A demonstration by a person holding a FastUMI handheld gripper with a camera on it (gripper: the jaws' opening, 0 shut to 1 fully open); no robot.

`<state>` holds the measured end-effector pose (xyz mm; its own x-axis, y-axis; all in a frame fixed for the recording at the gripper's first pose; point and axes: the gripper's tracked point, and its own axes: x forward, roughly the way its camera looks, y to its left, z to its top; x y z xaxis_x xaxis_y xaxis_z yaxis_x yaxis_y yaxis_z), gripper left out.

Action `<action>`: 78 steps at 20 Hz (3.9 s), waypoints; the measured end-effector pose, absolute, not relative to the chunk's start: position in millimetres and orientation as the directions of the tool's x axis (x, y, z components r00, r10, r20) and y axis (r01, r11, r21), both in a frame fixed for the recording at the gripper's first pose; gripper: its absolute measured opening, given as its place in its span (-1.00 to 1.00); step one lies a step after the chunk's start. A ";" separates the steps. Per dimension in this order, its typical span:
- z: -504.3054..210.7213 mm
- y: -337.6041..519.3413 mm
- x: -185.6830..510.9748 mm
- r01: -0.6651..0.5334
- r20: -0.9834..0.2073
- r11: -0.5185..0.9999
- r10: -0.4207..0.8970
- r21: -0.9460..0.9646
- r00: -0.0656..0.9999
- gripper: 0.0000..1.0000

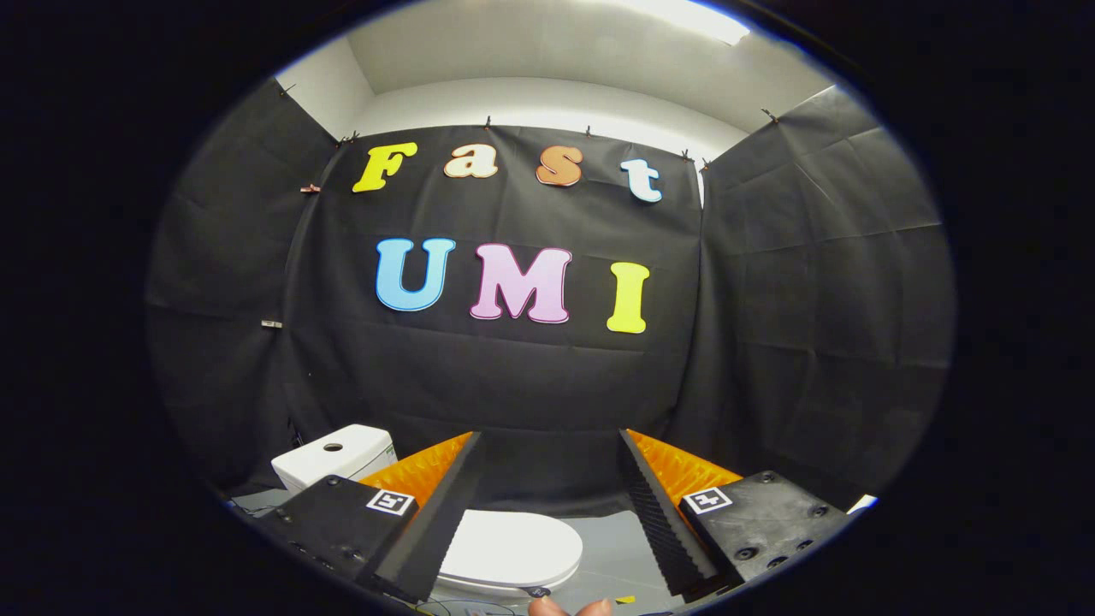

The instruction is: Open the toilet lid.

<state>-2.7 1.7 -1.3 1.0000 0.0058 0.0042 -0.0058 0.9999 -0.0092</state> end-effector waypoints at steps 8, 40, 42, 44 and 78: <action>-4.9 3.9 0.2 -0.010 0.001 1.000 0.010 -0.011 1.000 0.96; -310.0 5.6 58.7 -0.187 -0.160 0.973 0.208 0.134 0.965 0.97; -338.0 5.3 57.3 -0.188 -0.217 0.966 0.226 0.179 0.950 0.97; -362.2 0.7 53.5 -0.177 -0.257 0.961 0.230 0.213 0.939 0.97; -592.9 -2.2 58.2 0.369 -0.571 0.444 0.530 0.817 0.627 -0.34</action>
